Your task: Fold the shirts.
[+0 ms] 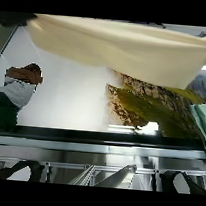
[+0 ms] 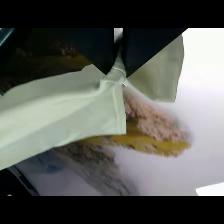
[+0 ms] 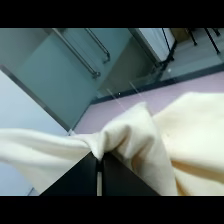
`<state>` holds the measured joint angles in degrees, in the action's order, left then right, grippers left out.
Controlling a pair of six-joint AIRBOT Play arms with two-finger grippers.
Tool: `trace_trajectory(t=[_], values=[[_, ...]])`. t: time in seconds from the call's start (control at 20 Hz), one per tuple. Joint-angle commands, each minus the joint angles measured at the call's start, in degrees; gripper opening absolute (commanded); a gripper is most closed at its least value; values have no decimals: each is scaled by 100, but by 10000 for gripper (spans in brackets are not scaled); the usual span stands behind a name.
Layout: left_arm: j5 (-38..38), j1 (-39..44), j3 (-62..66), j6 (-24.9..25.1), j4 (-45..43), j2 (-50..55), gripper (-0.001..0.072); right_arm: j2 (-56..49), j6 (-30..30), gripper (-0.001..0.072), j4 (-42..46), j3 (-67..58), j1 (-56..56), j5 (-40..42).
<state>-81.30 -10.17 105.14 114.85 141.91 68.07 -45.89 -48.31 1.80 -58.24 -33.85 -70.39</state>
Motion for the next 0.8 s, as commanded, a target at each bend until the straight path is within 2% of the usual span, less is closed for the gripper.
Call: trace_trajectory(t=[0.0,0.1,0.2,0.35,0.5,0.6,0.65,0.7,0.75], values=[[7,72,608,-7,0,-804,12,901,-151,17,-369,-114,-96,-208],[-72,74,568,-107,-258,-999,14,992,-503,17,-39,-114,-76,-225],[-356,74,109,-313,-656,-1014,15,841,-1080,18,841,-48,168,-232],[-894,74,-1156,-396,-732,-723,15,293,-1882,18,2319,382,866,-162],[-839,74,-2503,-302,-730,-87,15,-605,-1956,18,2826,984,1445,310],[-348,74,-3093,-20,-728,520,15,-1506,-1572,18,2822,1167,1711,1075],[-22,74,-3276,68,-730,876,15,-2006,-1244,52,2721,1150,1784,1491],[219,74,-3368,83,-730,1209,24,-2529,-1021,300,2481,1099,1797,1773],[323,46,-3355,79,-717,1539,242,-3029,-892,481,2247,960,1775,1749]])
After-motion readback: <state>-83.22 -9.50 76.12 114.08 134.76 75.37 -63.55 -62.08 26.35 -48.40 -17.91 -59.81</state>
